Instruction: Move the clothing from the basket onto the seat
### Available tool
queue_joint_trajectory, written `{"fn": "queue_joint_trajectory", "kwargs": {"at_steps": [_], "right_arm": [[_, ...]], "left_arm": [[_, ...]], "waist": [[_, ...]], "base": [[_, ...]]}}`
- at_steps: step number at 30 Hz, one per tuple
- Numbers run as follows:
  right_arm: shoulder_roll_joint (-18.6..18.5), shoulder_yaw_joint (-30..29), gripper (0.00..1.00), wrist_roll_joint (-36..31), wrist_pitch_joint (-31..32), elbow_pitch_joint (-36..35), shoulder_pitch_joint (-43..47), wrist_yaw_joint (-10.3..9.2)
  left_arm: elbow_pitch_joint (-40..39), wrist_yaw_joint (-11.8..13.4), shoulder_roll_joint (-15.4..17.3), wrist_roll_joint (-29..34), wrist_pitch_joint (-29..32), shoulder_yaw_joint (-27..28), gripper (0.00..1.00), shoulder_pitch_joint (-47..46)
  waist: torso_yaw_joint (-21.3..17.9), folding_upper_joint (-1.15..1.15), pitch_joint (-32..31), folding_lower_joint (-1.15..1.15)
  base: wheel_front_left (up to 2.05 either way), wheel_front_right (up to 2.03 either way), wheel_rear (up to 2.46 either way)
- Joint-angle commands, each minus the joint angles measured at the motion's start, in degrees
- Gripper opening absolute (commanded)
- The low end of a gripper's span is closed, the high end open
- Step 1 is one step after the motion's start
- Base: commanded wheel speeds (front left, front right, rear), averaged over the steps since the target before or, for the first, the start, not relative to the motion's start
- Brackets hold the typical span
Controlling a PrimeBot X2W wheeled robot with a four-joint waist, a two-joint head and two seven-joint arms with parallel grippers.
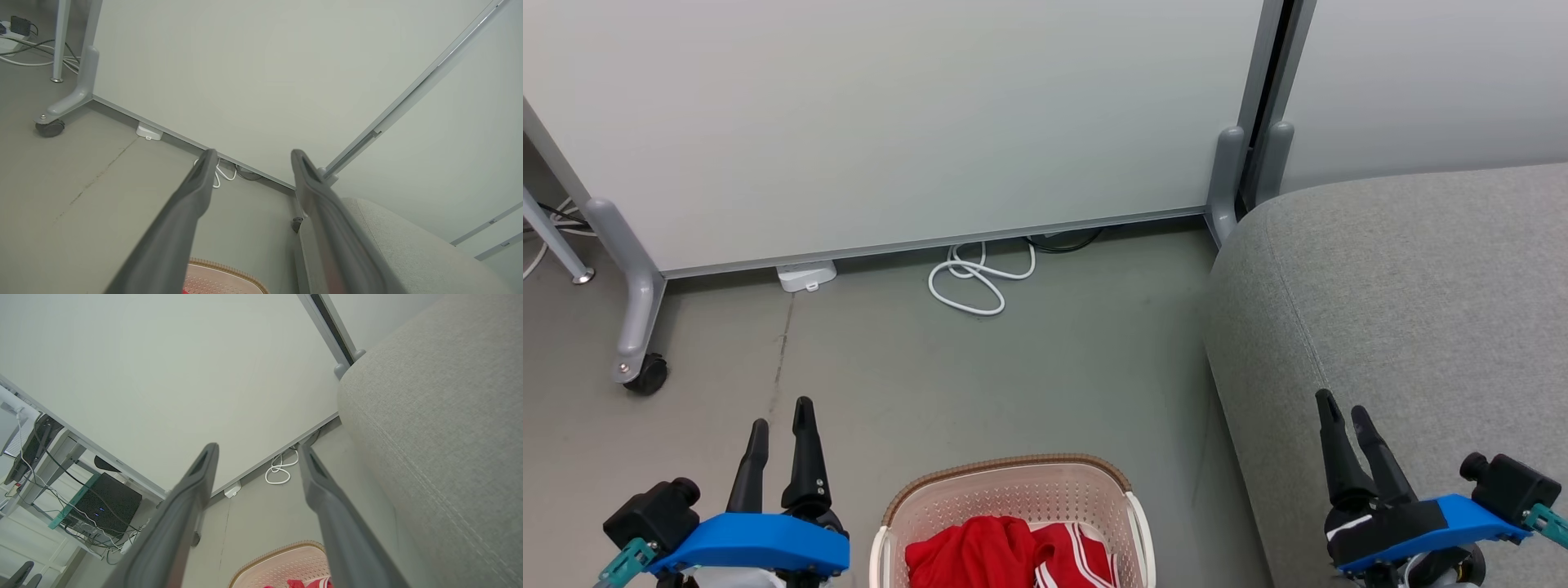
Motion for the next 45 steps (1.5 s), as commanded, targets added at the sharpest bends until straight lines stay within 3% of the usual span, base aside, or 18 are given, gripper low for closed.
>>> {"fn": "queue_joint_trajectory", "kwargs": {"at_steps": [1,45], "right_arm": [[-0.44,0.29,1.0,-2.04,-0.6,-0.92,-1.17,0.14],[-0.62,2.21,1.0,-25.04,-4.39,-0.82,-1.54,0.18]], "left_arm": [[-0.96,0.31,0.67,2.32,-0.65,-0.23,1.0,-0.15],[-0.39,1.34,0.62,24.67,-6.65,-3.01,1.0,0.48]], "waist": [[0.04,0.0,-0.02,0.0],[1.2,0.0,0.98,0.0]], "base": [[0.0,0.0,0.0],[0.0,0.0,0.0]]}}
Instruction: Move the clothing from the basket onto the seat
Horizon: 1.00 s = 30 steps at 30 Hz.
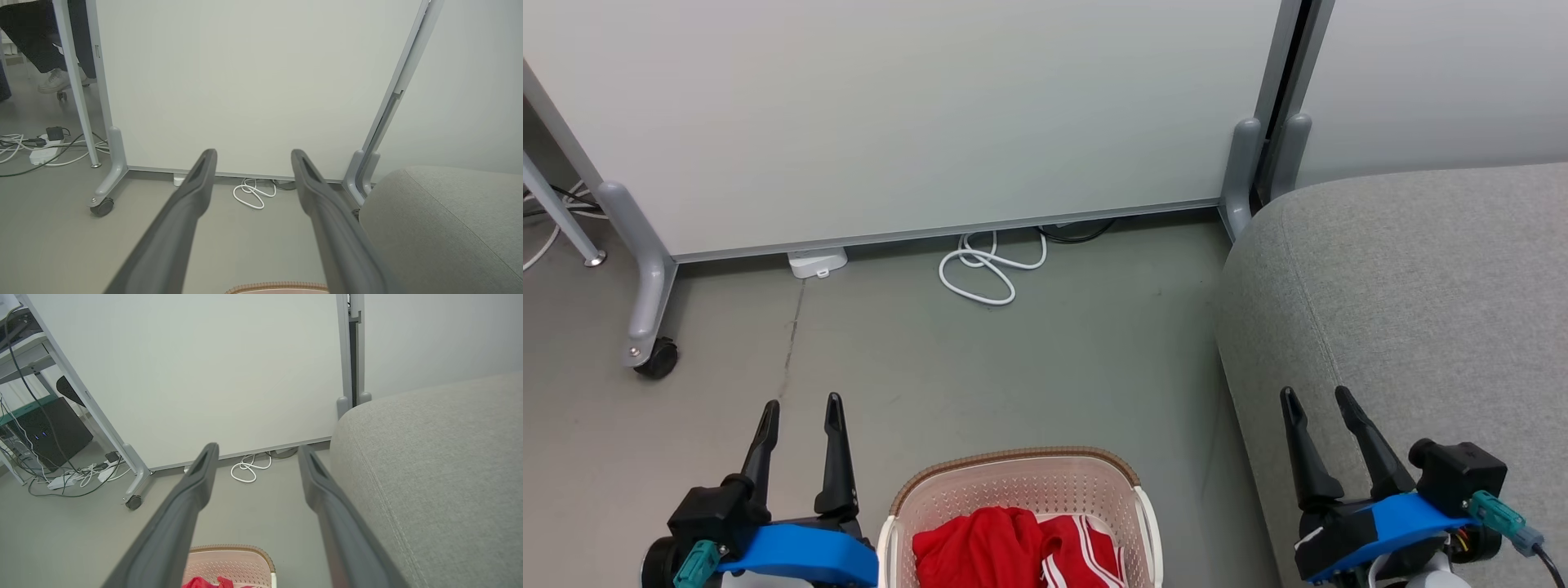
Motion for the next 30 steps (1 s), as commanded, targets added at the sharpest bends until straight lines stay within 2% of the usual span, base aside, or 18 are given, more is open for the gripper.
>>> {"fn": "queue_joint_trajectory", "kwargs": {"at_steps": [1,16,24,30], "right_arm": [[-0.4,0.18,1.0,-1.12,-0.56,-0.2,-0.77,0.11],[-0.45,0.79,1.0,-6.26,-1.9,0.18,-0.82,0.13],[-0.46,1.14,1.0,-8.36,-3.04,0.43,-0.8,0.14],[-0.46,1.24,1.0,-8.02,-3.26,0.84,-0.99,0.13]], "left_arm": [[-0.57,0.22,-0.02,1.15,-0.57,-0.14,1.0,0.2],[0.83,-0.36,-1.02,2.25,-2.15,0.9,1.0,0.29],[1.2,0.05,-1.22,4.78,-3.01,0.53,1.0,0.14],[1.39,-0.01,-1.28,4.96,-2.97,0.62,1.0,0.15]], "waist": [[0.0,0.0,0.03,0.0],[-0.14,0.0,-0.06,0.0],[-0.12,0.0,-0.12,0.0],[-0.16,0.0,-0.24,0.0]], "base": [[0.0,0.0,0.0],[0.0,0.0,0.0],[0.0,0.0,0.0],[0.0,0.0,0.0]]}}
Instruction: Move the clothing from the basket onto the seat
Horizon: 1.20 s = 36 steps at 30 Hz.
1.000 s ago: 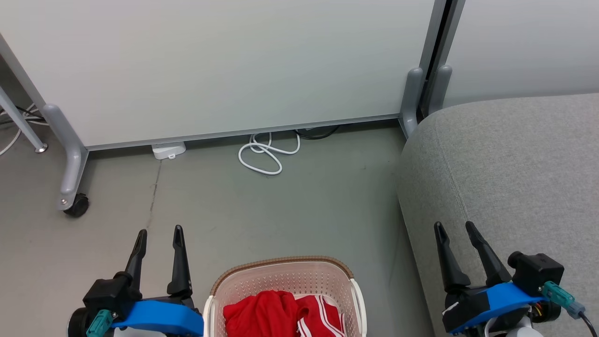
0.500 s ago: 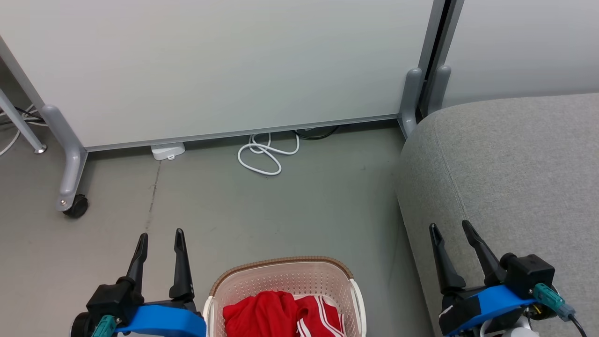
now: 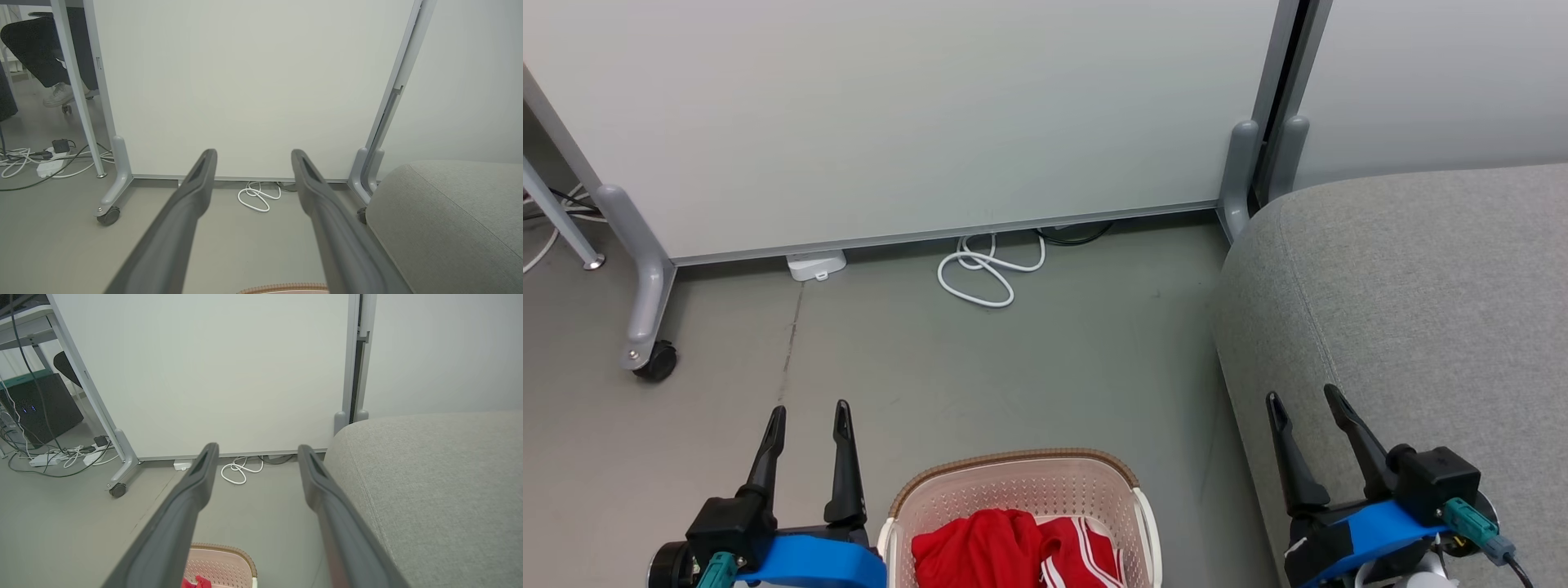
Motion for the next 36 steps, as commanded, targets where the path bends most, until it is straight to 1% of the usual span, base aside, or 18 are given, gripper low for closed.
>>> {"fn": "queue_joint_trajectory", "kwargs": {"at_steps": [1,14,19,24,28,31,34,35,36], "right_arm": [[-0.34,0.02,1.0,0.08,-0.37,0.11,-0.78,0.12],[-0.33,1.04,1.0,0.64,-0.19,0.41,-0.47,0.12],[-0.31,2.54,1.0,0.76,0.08,-0.23,-1.27,0.12],[-0.3,4.85,1.0,0.55,0.26,-1.09,-2.73,0.08],[-0.3,7.37,1.0,0.84,0.14,-2.01,-4.35,0.08],[-0.27,9.16,1.0,1.21,-0.01,-2.65,-5.73,0.08],[-0.28,10.4,1.0,0.96,-0.04,-3.07,-7.04,0.08],[-0.27,10.79,1.0,0.71,-0.13,-3.46,-7.98,0.08],[-0.28,10.94,1.0,0.77,-0.08,-3.83,-8.41,0.08]], "left_arm": [[0.2,0.15,0.04,0.27,-0.28,0.08,1.0,-0.28],[0.32,-0.27,-0.06,0.3,-0.28,0.57,1.0,1.05],[1.01,-0.35,-0.09,-0.16,-0.28,0.92,1.0,1.2],[3.25,-0.58,-0.11,-0.56,-0.23,1.22,1.0,-0.14],[6.61,-1.01,-0.17,-1.03,-0.23,0.98,1.0,-1.54],[10.57,-1.46,-0.2,-1.63,-0.22,0.7,1.0,-3.59],[16.32,-2.24,-0.25,-3.24,1.1,0.25,1.0,-6.35],[19.64,-2.61,-0.29,-4.02,1.88,-0.48,1.0,-9.2],[21.37,-2.79,-0.29,-4.22,2.42,-0.77,1.0,-10.47]], "waist": [[0.01,0.0,-0.06,0.0],[-0.7,0.0,-0.55,0.0],[-2.43,0.0,0.58,0.0],[-5.26,0.0,3.3,0.0],[-7.8,0.0,6.26,0.0],[-9.63,0.0,8.94,0.0],[-11.14,0.0,11.8,0.0],[-11.89,0.0,13.99,0.0],[-12.25,0.0,15.28,0.0]], "base": [[0.0,0.0,0.0],[0.0,0.0,0.0],[0.0,0.0,0.0],[0.0,0.0,0.0],[0.0,0.0,0.0],[0.0,0.0,0.0],[0.0,0.0,0.0],[0.0,0.0,0.0],[0.0,0.0,0.0]]}}
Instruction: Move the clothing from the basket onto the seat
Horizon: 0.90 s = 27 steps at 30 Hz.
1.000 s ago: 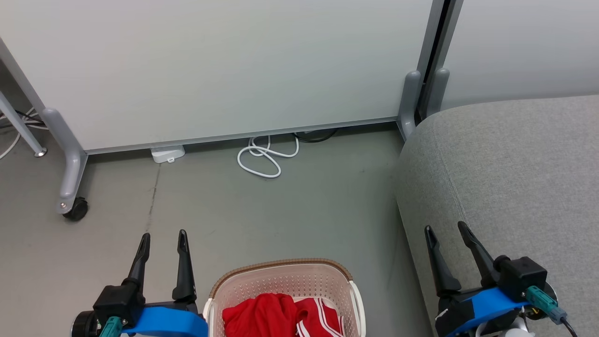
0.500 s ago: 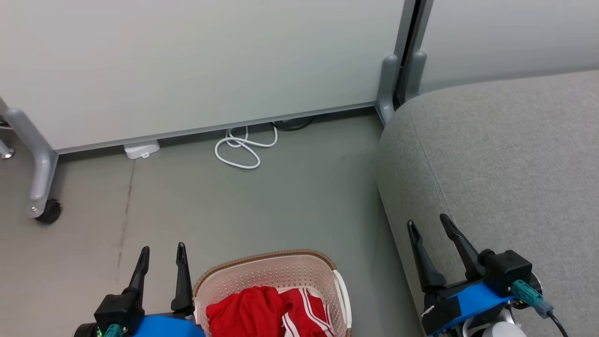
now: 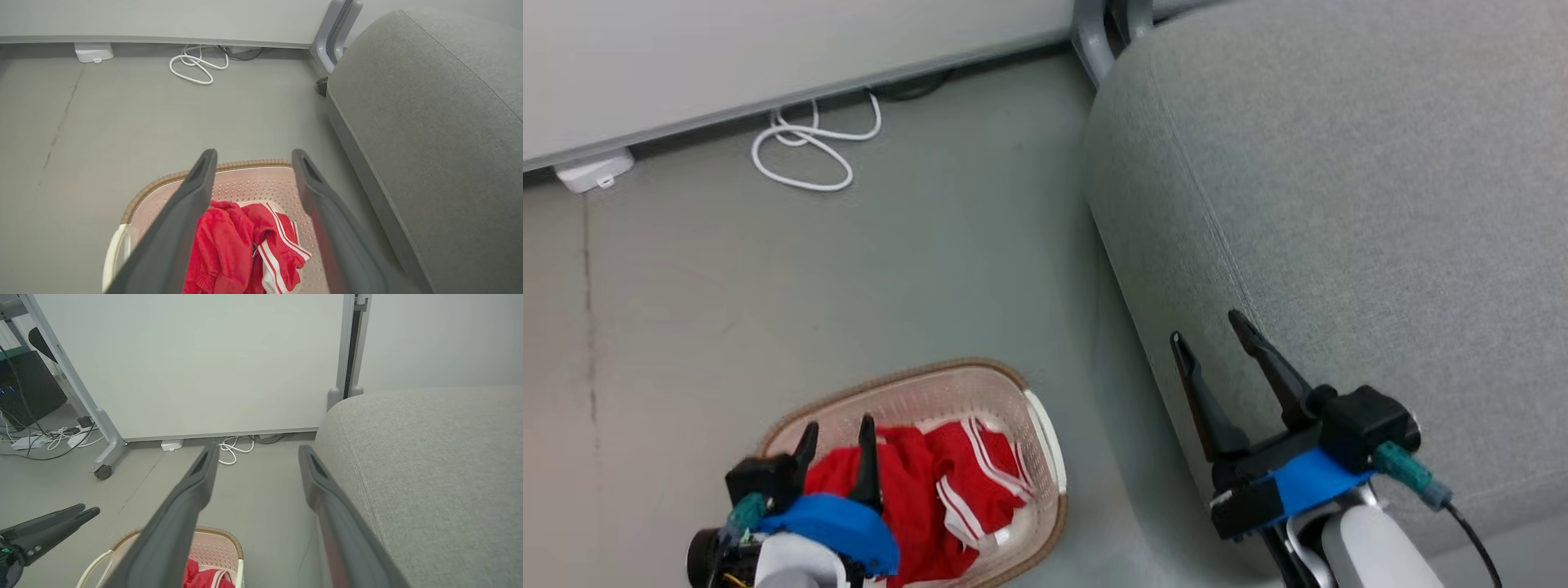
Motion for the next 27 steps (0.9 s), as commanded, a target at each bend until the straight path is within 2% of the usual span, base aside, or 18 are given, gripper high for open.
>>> {"fn": "queue_joint_trajectory", "kwargs": {"at_steps": [1,7,16,20,27], "right_arm": [[-0.19,-0.21,1.0,0.07,-0.2,-0.63,-1.42,0.03],[-0.17,0.51,1.0,0.65,-1.1,-2.29,-5.35,0.03],[-0.14,3.2,1.0,1.93,-2.39,-3.74,-9.93,0.03],[-0.15,3.84,1.0,2.84,-2.76,-4.03,-10.91,0.03],[-0.15,4.74,1.0,4.13,-3.03,-4.69,-12.03,0.03]], "left_arm": [[1.48,-0.35,0.0,-0.1,0.37,-0.49,1.0,-2.13],[11.54,-0.29,0.66,-1.21,0.63,-0.16,1.0,-9.95],[25.21,2.07,2.12,-2.78,4.71,1.5,1.0,-19.64],[29.1,2.56,2.98,-3.08,6.14,1.51,1.0,-23.04],[33.69,5.23,4.45,-3.53,7.1,1.75,1.0,-27.82]], "waist": [[0.23,0.0,1.81,-0.01],[-3.22,0.0,8.92,-0.01],[-6.19,0.0,18.45,-0.01],[-6.73,0.0,21.51,-0.01],[-7.91,0.0,25.66,-0.01]], "base": [[0.0,0.0,0.0],[0.0,0.0,0.0],[0.0,0.0,0.0],[0.0,0.0,0.0],[0.0,0.0,0.0]]}}
